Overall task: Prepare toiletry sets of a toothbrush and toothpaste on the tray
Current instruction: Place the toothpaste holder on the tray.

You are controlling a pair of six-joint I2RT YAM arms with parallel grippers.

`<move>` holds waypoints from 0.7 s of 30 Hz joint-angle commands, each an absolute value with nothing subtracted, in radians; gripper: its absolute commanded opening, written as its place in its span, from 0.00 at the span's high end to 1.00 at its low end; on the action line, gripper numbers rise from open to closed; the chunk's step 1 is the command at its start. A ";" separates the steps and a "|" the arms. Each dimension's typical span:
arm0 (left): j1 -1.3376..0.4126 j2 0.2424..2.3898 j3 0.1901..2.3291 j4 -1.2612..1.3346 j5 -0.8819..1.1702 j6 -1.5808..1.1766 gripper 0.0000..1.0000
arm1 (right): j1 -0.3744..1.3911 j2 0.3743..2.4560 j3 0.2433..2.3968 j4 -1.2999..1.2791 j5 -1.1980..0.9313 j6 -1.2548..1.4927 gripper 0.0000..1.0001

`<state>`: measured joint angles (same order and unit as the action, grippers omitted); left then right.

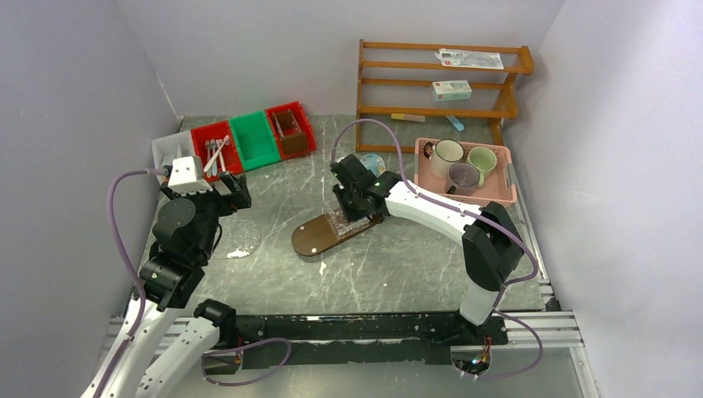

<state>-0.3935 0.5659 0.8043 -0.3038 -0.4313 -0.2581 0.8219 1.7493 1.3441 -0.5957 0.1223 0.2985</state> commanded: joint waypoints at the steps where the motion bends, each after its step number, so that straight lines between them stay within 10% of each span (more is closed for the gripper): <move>1: -0.376 0.568 0.792 -0.289 -0.397 -0.256 0.03 | 0.816 1.744 1.322 -0.588 0.090 0.283 0.88; 21: -0.347 0.577 0.788 -0.281 -0.361 -0.259 0.03 | 0.814 1.729 1.319 -0.597 0.125 0.296 0.79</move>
